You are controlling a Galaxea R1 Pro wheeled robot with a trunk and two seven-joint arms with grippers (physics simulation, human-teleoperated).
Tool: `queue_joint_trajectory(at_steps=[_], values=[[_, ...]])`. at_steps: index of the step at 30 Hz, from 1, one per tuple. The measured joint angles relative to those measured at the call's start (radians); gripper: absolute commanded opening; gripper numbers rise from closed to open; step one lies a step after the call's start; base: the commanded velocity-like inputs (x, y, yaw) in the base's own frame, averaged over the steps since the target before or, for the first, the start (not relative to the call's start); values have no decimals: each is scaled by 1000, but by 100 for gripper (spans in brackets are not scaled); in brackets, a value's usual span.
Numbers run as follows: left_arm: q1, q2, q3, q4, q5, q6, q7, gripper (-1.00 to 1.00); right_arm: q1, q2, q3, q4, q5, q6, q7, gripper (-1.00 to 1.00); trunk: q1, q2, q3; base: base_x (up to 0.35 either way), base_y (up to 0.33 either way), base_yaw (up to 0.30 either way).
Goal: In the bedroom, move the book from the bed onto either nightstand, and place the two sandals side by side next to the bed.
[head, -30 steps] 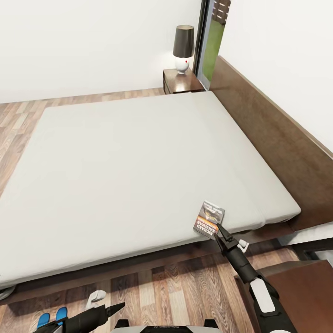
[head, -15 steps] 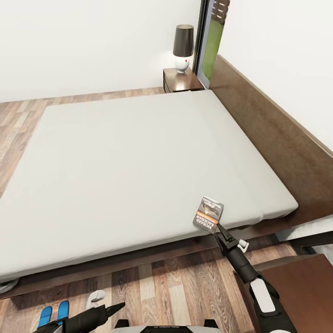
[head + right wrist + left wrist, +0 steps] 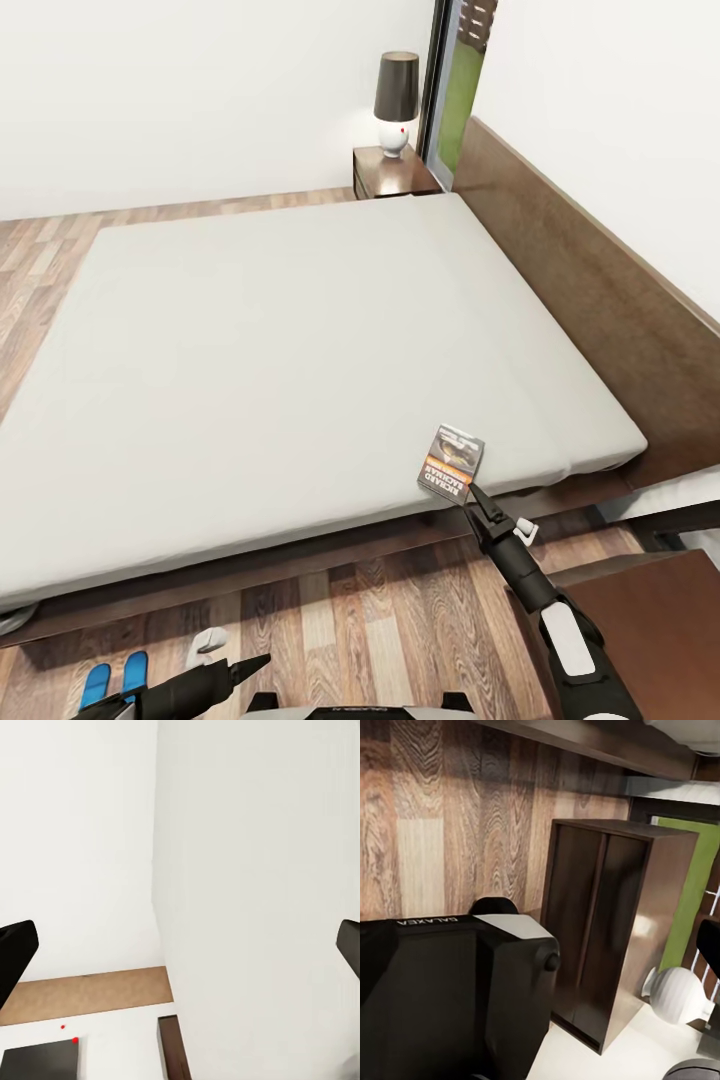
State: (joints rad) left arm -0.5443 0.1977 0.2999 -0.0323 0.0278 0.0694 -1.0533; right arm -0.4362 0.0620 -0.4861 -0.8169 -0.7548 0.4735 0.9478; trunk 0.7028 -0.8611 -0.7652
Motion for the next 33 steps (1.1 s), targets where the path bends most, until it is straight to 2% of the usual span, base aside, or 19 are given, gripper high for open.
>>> queue_joint_trajectory(at_steps=[33], values=[[0,0,-1,0,0,0,0,100,0,0,0,-1,0,0,0,100,127,-231,-103,0,0,0]])
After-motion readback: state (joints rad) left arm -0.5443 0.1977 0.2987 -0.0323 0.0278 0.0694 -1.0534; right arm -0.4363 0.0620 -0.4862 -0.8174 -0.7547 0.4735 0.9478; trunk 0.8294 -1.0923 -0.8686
